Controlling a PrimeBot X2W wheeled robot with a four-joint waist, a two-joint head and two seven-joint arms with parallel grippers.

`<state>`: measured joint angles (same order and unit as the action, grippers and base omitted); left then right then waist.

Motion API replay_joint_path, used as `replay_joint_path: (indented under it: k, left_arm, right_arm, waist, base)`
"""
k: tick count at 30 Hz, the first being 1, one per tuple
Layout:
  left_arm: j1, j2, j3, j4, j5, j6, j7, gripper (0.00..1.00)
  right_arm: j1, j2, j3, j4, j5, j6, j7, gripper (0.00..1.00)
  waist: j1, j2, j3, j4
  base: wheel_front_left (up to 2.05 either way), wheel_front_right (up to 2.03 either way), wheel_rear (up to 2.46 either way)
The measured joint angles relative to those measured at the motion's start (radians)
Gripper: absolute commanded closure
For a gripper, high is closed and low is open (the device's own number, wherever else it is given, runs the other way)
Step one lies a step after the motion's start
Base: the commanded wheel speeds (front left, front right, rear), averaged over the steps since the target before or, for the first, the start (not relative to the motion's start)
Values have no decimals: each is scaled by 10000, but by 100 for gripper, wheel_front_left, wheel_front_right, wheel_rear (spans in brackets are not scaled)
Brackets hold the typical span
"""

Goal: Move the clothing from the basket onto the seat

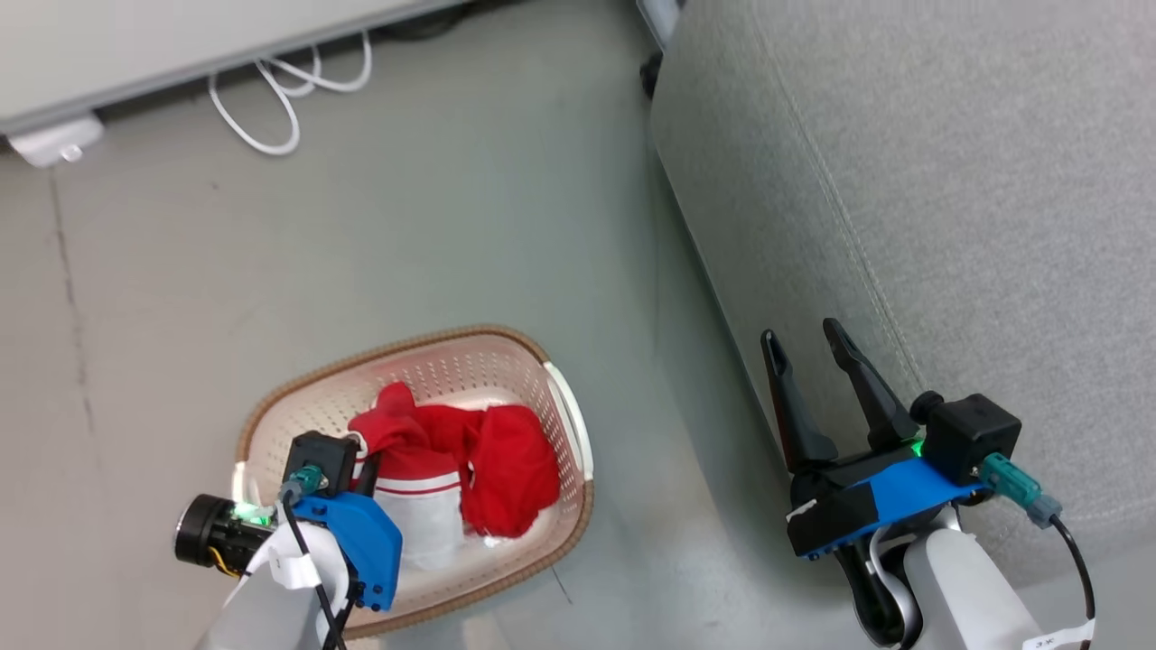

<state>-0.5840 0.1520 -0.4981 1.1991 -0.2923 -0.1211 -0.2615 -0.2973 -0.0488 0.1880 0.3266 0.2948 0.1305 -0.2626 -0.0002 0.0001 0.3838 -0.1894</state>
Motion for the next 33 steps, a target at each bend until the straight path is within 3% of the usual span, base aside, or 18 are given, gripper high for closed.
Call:
replay_joint_path:
  k: [14, 33]
  left_arm:
    - [1002, -487, -58, -1538, -366, -46, 0, 100]
    - [880, -832, -1565, -3501, -1490, -88, 0, 100]
  right_arm:
    - [843, 0, -102, 433, 2, 0, 2, 0]
    - [1633, 0, 46, 416, 56, 0, 324, 0]
  waist:
    - [0, 0, -2170, 707]
    - [1, 0, -3667, 1319]
  base:
    - [0, 0, 0]
    - [0, 0, 0]
